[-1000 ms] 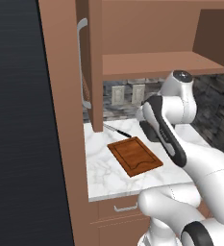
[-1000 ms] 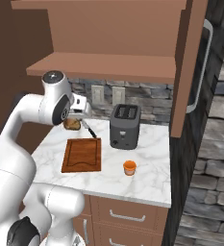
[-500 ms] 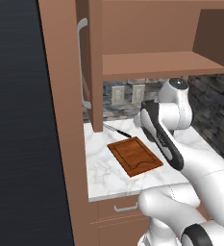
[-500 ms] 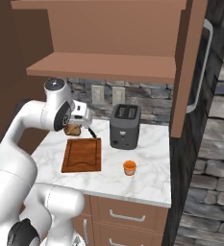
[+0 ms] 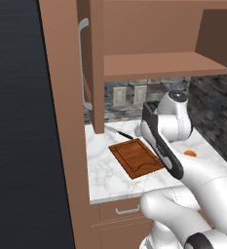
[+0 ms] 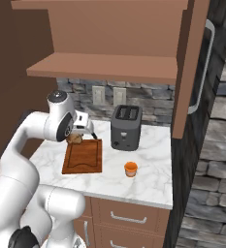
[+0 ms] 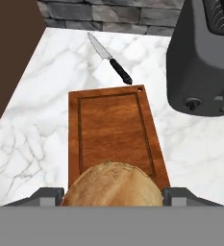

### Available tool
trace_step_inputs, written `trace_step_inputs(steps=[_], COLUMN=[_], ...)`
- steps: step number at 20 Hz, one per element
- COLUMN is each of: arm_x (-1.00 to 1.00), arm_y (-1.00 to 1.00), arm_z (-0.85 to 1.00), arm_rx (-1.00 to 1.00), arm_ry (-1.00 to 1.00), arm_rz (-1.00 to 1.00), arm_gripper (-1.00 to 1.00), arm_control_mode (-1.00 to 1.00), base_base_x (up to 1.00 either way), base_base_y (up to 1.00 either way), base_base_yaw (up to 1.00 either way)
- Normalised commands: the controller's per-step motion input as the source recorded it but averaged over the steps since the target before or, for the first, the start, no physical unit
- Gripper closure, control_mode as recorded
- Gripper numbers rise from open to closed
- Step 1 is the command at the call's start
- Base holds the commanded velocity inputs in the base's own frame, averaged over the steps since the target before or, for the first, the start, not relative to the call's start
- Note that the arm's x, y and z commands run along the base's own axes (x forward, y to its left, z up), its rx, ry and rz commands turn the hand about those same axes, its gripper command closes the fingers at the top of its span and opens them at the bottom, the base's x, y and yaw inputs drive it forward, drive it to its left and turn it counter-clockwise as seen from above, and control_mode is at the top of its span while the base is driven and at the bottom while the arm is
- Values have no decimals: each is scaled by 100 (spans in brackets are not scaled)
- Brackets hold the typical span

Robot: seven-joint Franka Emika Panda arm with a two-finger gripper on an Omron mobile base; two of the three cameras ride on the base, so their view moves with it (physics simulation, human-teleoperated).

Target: Pick the bread, place it on the cutting board, pick the jam, place it on the counter, and close the cabinet.

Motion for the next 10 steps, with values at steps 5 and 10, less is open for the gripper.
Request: trace_step_inputs(steps=[5,10], arm_x=[19,27], arm_y=[0,0], arm_z=[-22,-13], arm_rx=[0,0], arm_ry=[0,0], arm_rz=[0,0], arm_gripper=[100,100], arm_control_mode=[-100,-100], base_base_x=[0,0], base_base_y=[0,0], base_base_yaw=[0,0])
